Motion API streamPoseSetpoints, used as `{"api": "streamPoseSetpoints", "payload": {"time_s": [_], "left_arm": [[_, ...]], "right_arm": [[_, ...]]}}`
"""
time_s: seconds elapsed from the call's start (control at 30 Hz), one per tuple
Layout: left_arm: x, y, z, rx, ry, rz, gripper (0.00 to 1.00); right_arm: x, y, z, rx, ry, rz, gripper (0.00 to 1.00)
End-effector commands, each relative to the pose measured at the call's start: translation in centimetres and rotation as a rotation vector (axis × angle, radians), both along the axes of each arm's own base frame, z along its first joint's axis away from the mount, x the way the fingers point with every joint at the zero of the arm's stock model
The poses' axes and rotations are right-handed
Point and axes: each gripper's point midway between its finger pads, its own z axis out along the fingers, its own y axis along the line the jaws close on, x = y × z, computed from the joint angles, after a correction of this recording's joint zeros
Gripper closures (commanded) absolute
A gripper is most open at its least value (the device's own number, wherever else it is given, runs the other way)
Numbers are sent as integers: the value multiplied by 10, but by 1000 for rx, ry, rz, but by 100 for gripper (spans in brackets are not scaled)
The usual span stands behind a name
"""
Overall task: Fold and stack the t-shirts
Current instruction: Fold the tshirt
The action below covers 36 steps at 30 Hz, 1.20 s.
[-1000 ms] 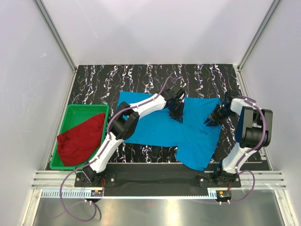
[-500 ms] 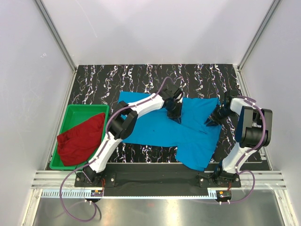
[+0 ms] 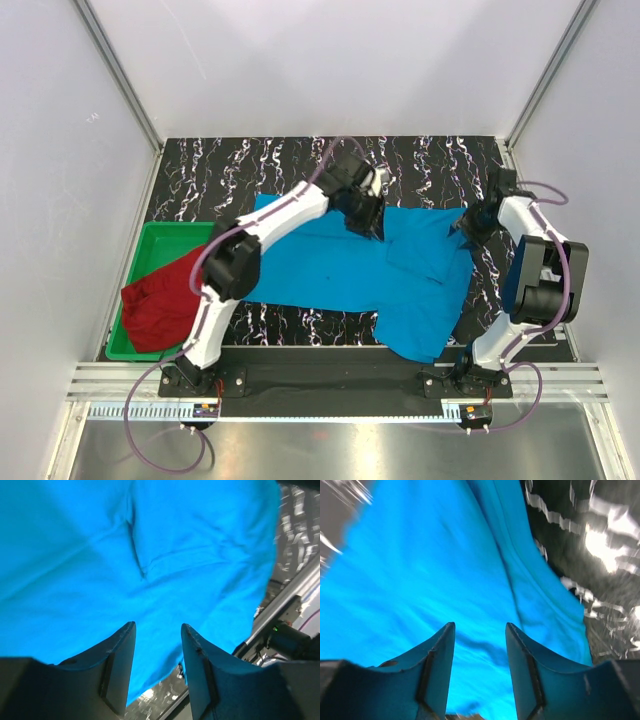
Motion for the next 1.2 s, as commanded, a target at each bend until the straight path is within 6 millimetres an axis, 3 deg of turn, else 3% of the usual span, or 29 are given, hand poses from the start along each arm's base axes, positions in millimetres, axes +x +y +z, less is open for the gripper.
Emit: {"api": "streamPoseSetpoints", "payload": {"time_s": [0.0, 0.03, 0.07, 0.1, 0.13, 0.2, 0.27, 0.4, 0.43, 0.57, 0.6, 0.63, 0.67, 0.7, 0.77, 0.8, 0.83, 0.87, 0.9, 0.93, 0.97, 1.0, 1.07, 1.1, 1.13, 1.17], "left_arm": [[42, 54, 52, -6, -151, 81, 54], [48, 66, 58, -7, -165, 109, 54], [49, 80, 46, 13, -138, 132, 54], [61, 101, 44, 18, -130, 180, 54], [65, 110, 43, 14, -136, 197, 54], [70, 137, 36, 35, -122, 245, 54], [70, 152, 30, 52, -120, 261, 54], [75, 175, 23, 61, -100, 304, 55], [75, 177, 23, 60, -99, 310, 55], [75, 188, 25, 79, -121, 322, 55], [76, 191, 24, 85, -122, 325, 55], [76, 193, 21, 92, -119, 330, 55], [78, 195, 18, 93, -113, 337, 55], [81, 200, 16, 90, -105, 352, 55], [89, 204, 9, 87, -94, 377, 55], [95, 209, 5, 94, -99, 395, 54], [99, 210, 1, 102, -102, 405, 54], [107, 211, -4, 106, -91, 411, 54], [112, 212, -7, 107, -82, 419, 54], [117, 212, -8, 103, -84, 424, 54], [126, 210, -15, 110, -87, 429, 54], [132, 209, -18, 112, -89, 434, 54], [148, 207, -20, 116, -95, 447, 53], [151, 208, -41, 145, -59, 452, 53], [152, 209, -47, 159, -36, 464, 54], [163, 207, -42, 149, -49, 472, 54]], "right_arm": [[31, -24, 28, -100, -89, -110, 47], [40, -25, 27, -95, -93, -133, 47], [43, -25, 25, -92, -87, -146, 46], [53, -25, 30, -89, -103, -165, 45], [54, -24, 20, -105, -71, -166, 45], [65, -23, 19, -135, -74, -165, 44], [70, -17, 8, -150, -51, -153, 43], [86, -29, -6, -215, -37, -173, 41], [86, -32, -19, -231, -4, -168, 41], [103, -48, -34, -321, 19, -135, 41], [115, -55, -29, -355, -1, -124, 41], [115, -57, -43, -366, 39, -109, 41], [121, -58, -44, -372, 40, -100, 41], [139, -62, -35, -389, 6, -93, 40], [149, -59, -50, -400, 35, -67, 40], [170, -61, -35, -414, -18, -69, 40], [171, -59, -49, -411, 19, -56, 39], [178, -58, -49, -409, 16, -54, 39], [198, -59, -31, -411, -41, -59, 39], [199, -57, -41, -403, -16, -48, 39], [206, -56, -37, -399, -34, -45, 39], [219, -52, -25, -381, -81, -37, 39], [225, -46, -20, -355, -102, -13, 39], [231, -44, -11, -345, -126, -6, 38], [230, -43, -7, -340, -127, -2, 38], [231, -42, -2, -339, -136, 4, 38]]}}
